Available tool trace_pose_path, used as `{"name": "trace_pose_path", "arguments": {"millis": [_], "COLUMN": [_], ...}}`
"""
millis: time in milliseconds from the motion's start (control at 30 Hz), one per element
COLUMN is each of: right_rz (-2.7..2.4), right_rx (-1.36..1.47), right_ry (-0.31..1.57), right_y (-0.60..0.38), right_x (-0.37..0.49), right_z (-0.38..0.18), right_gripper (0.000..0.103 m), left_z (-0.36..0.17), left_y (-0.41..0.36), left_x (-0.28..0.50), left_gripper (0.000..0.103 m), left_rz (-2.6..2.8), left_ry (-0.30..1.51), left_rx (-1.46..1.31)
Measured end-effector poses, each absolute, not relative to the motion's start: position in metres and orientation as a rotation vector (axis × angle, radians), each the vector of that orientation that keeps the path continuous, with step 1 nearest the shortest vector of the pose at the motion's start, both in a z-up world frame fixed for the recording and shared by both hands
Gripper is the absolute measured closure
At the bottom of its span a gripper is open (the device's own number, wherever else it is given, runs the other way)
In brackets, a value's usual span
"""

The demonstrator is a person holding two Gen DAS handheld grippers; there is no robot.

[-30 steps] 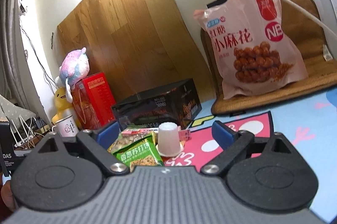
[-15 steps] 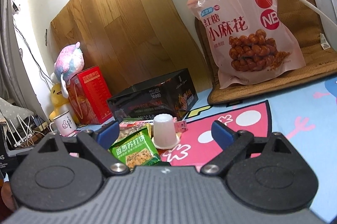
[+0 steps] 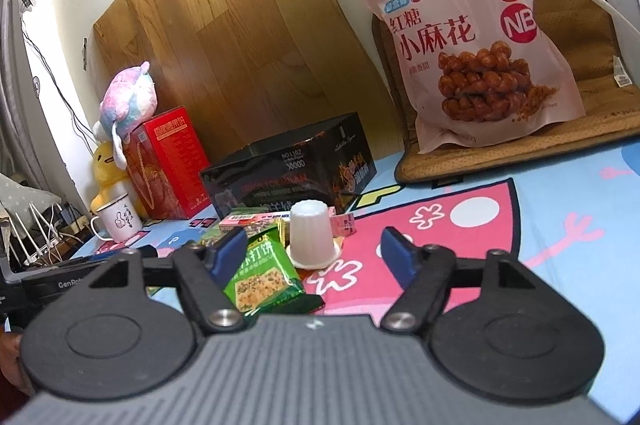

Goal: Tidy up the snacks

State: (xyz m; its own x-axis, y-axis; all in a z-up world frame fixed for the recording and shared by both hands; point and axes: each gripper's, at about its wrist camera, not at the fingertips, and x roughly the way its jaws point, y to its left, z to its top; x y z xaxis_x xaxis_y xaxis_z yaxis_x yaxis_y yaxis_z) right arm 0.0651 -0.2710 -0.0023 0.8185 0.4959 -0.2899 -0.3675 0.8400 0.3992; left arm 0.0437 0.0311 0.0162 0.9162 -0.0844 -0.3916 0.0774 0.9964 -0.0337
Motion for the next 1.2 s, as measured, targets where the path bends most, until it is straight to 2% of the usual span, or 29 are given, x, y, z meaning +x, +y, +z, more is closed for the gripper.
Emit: {"name": "trace_pose_path", "arguments": {"millis": [167, 367, 800, 900, 1200], "right_rz": [0.478, 0.49, 0.493, 0.488, 0.478], "right_rx": [0.33, 0.316, 0.285, 0.272, 0.239], "right_ry": [0.41, 0.426, 0.428, 0.422, 0.418], "right_y": [-0.27, -0.268, -0.265, -0.264, -0.261], "right_x": [0.067, 0.07, 0.07, 0.07, 0.07], "right_z": [-0.003, -0.003, -0.003, -0.002, -0.001], "right_gripper": [0.044, 0.051, 0.051, 0.051, 0.051], "left_z": [0.016, 0.017, 0.016, 0.017, 0.019], "left_y": [0.032, 0.038, 0.036, 0.034, 0.023], "left_x": [0.044, 0.047, 0.045, 0.041, 0.03], "left_gripper": [0.034, 0.034, 0.03, 0.026, 0.025], "left_rz": [-0.084, -0.086, -0.075, -0.064, -0.043], "left_ry": [0.411, 0.427, 0.422, 0.397, 0.327], "left_rx": [-0.027, -0.06, -0.054, -0.045, 0.028]}}
